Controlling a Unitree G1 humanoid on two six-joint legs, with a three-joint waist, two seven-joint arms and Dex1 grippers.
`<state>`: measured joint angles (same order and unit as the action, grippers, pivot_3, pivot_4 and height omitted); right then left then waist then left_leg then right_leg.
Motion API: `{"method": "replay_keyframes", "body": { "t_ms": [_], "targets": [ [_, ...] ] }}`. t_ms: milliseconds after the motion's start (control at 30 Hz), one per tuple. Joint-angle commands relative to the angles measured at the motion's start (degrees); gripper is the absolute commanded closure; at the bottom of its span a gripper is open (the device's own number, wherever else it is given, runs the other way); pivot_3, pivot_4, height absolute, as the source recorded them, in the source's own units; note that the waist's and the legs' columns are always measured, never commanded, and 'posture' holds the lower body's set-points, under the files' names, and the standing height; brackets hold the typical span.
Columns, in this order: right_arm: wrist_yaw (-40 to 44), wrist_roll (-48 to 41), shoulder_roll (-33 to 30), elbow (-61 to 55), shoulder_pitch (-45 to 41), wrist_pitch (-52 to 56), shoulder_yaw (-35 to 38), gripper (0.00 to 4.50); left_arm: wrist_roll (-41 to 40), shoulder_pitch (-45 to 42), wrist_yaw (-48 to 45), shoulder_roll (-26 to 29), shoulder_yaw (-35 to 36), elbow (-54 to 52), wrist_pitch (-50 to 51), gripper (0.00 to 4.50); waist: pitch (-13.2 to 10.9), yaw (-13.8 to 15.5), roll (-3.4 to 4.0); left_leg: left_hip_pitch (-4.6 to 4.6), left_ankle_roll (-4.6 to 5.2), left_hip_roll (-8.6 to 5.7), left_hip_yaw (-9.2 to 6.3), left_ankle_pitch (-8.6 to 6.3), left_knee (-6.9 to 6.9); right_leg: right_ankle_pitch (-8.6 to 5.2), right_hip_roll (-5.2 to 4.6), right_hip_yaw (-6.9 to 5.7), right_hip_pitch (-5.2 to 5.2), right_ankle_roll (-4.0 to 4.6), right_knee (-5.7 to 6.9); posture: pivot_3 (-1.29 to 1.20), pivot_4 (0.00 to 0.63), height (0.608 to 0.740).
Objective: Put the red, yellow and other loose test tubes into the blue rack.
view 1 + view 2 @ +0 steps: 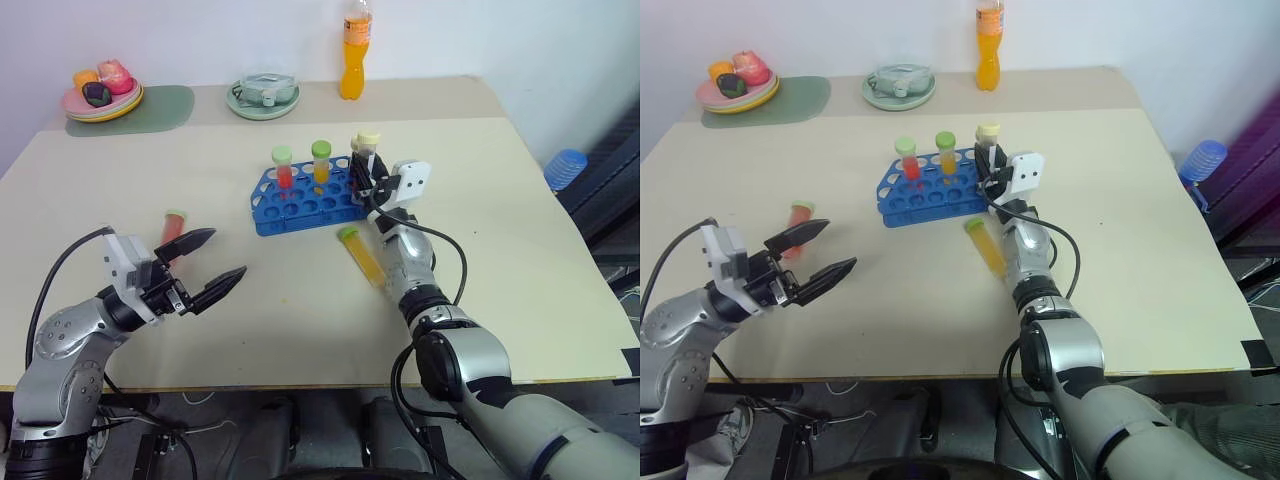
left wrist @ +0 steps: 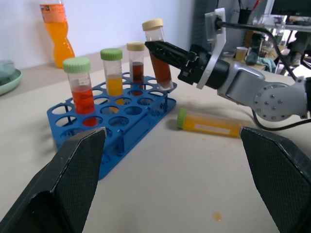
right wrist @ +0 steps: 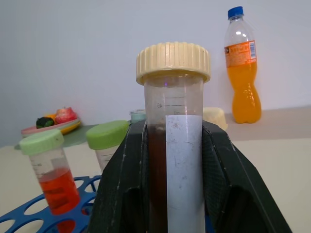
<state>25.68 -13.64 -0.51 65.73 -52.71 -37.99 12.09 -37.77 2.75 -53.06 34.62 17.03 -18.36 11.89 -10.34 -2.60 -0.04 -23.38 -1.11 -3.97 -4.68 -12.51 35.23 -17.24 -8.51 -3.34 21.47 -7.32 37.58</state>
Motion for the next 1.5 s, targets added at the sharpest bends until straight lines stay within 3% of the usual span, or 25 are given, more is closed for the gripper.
{"method": "replay_keyframes", "body": {
  "t_ms": [33, 767, 1300, 1500],
  "targets": [
    [-1.47, 0.57, -0.38, 1.97, -1.66, -0.70, 0.94, 3.69, -1.12, 0.60, 0.42, 0.66, 1.87, -2.58, 0.10, 0.00, 0.00, -0.02, 0.00, 0.00, 0.00, 0.00, 0.00, 0.00, 0.00, 0.00, 0.00, 0.00, 0.00, 0.00, 0.00, 0.00, 0.150, 0.740],
    [-9.59, 3.53, 3.83, 6.59, -1.93, -2.91, 2.33, 3.69, -2.11, 2.26, 1.48, 1.12, 2.67, -5.74, 2.20, 0.00, 0.01, -0.61, 0.00, 0.04, 0.00, 0.04, 0.02, 0.00, -0.02, 0.00, 0.04, 0.05, 0.00, 0.02, 0.02, 0.00, 0.150, 0.740],
    [-14.08, 7.07, 3.12, 5.47, -0.59, -6.98, 1.58, 3.69, -1.78, 0.45, 1.34, 0.29, 1.22, -4.61, 2.23, 0.00, 0.02, -0.79, 0.00, 0.07, 0.00, 0.05, 0.01, 0.00, -0.03, 0.00, 0.05, 0.05, -0.02, 0.02, 0.01, 0.00, 0.150, 0.740],
    [-5.90, 3.55, -0.31, -6.35, -0.60, -5.78, 0.72, 3.69, -1.36, 0.38, 1.26, -0.56, 0.80, -3.87, 1.55, 0.00, 0.00, -0.56, 0.05, 0.05, 0.00, 0.03, 0.03, 0.00, -0.03, 0.00, 0.04, 0.06, 0.00, 0.02, 0.01, 0.00, 0.150, 0.740]
  ]
}}
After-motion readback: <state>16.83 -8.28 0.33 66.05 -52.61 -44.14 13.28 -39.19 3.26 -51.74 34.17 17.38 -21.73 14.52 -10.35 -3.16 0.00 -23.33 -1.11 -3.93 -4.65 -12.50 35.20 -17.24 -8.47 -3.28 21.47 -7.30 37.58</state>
